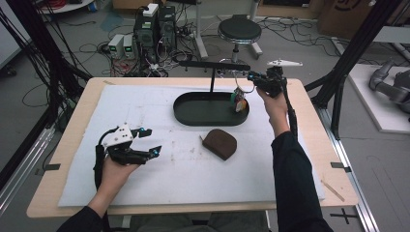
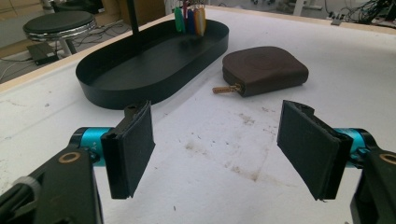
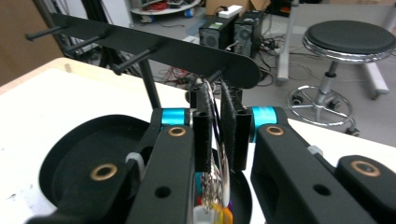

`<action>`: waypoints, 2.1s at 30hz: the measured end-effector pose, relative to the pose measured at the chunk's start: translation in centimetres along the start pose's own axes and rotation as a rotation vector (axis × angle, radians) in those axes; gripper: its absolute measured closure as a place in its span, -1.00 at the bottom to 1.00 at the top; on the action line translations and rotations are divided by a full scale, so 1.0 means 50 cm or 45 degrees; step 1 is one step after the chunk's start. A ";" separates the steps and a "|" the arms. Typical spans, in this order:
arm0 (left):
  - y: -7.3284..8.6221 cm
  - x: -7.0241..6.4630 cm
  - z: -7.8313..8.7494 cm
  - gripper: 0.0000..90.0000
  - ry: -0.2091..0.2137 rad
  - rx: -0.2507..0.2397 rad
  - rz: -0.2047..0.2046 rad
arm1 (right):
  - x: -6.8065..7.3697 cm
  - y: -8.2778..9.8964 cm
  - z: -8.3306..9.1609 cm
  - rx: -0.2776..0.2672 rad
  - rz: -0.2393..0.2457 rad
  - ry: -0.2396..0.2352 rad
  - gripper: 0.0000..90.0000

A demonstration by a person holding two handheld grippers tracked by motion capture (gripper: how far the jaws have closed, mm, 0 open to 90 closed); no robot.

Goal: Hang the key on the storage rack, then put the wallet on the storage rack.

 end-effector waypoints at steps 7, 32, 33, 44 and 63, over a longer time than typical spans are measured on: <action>0.000 0.000 0.000 -0.40 -0.001 -0.001 0.000 | -0.008 -0.003 0.012 -0.012 -0.008 0.058 0.70; -0.002 0.024 0.009 -0.41 -0.071 0.017 0.035 | 0.036 0.126 0.249 -0.024 0.112 -0.108 -0.25; -0.002 0.026 0.009 -0.41 -0.076 0.017 0.037 | 0.036 0.135 0.258 -0.025 0.112 -0.113 -0.26; -0.002 0.037 0.016 -0.41 -0.175 0.019 0.076 | 0.035 0.247 0.305 -0.098 0.006 -0.185 -0.35; 0.006 0.037 0.010 -0.41 -0.158 0.019 0.099 | 0.010 0.301 0.298 -0.032 0.035 -0.141 -0.35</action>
Point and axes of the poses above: each handheld gripper's, and its own axes: z roughly backward along the jaws, y roughly out of its underside, x roughly to its left, the point moved 3 cm from there along -z, roughly forward along the jaws, and after that the axes turned 3 degrees about -z, right-handed, at the moved point
